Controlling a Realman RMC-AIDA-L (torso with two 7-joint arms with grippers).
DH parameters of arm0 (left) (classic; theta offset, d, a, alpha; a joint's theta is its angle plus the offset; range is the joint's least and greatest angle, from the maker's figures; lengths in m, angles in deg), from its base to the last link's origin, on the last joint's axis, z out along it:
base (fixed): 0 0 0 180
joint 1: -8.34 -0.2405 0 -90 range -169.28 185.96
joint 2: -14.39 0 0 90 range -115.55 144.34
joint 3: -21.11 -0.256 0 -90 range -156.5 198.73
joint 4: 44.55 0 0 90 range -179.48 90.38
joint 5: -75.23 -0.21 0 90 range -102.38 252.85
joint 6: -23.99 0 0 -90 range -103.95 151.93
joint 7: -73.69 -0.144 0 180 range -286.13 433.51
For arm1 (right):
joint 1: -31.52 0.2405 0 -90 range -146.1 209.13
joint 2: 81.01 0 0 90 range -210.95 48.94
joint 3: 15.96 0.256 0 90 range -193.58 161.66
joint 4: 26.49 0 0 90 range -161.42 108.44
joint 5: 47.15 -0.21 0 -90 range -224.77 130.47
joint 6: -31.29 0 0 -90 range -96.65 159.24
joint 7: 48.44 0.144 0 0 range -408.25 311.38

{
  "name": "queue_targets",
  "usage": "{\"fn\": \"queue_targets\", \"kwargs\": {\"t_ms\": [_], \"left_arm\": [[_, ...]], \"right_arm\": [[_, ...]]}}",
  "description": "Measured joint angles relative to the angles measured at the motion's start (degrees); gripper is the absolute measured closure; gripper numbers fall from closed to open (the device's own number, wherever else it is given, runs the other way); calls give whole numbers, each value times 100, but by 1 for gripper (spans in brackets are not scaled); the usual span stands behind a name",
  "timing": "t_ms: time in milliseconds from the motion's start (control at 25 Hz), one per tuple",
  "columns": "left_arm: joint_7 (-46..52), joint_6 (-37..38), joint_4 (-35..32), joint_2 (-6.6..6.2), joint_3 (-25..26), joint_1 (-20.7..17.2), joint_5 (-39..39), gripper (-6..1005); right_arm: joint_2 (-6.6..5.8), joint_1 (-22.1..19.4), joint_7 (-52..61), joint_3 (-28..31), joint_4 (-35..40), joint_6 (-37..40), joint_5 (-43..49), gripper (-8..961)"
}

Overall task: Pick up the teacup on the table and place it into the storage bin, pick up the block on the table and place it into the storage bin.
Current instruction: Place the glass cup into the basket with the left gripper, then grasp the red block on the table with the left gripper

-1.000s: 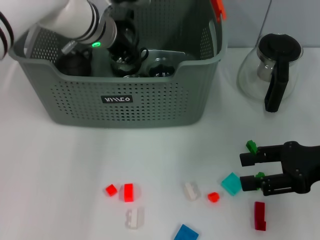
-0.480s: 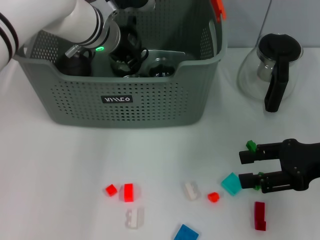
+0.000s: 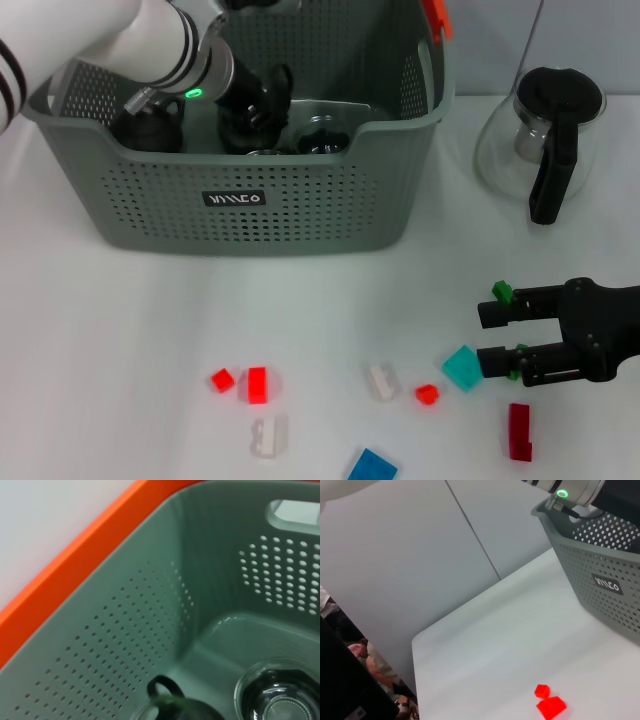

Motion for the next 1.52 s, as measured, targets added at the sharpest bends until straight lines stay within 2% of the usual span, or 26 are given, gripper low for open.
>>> {"fn": "queue_targets", "kwargs": {"t_ms": [120,200,280,360,440,520,600,680,800,880,1040,1160,1240,1520], "left_arm": [[162,234,-458,7,20,-175,11,536],[290,472,-972,12,102,-350,95,453],[378,823,-1757,28,272,-603,407,371],[380,1245,-2438,23,467,-825,927,319],[342,1875,-3145,-25,802,-1081,1871,267],[246,2462,-3583,-85,1121,-1324,2829,215],[63,3047,-3808,-118,1377,-1559,3718,163],[-307,3771,-3921,-106,1668,-1801,4630,163],[-1035,5004,-3924,4,1930,-2156,5598,164],[-1562,5757,-3894,106,1888,-2408,5910,164],[-2231,6179,-3712,188,1283,-2925,5769,163],[-2672,6202,-3396,197,955,-3049,5082,168],[-2739,6206,-3362,202,892,-3054,4900,171],[-2923,5907,-3441,207,111,-2871,3440,171]], "right_arm": [[0,-13,-38,8,0,1,0,195],[-4,-22,-54,17,0,3,0,195],[-17,-23,-77,19,0,12,-1,195],[-31,-23,-111,28,0,27,-1,195],[-53,-23,-154,42,-1,61,-1,196],[-73,-12,-179,40,-1,85,-1,197],[-91,1,-209,33,0,129,-1,197],[-105,8,-244,31,22,175,-1,197],[-140,21,-287,39,49,258,-1,196],[-173,35,-297,43,43,296,-1,196],[-204,59,-308,48,37,339,-1,196],[-227,71,-325,52,19,338,-1,196],[-228,84,-324,53,15,321,-1,197],[-160,104,-300,42,-39,183,0,197]]}}
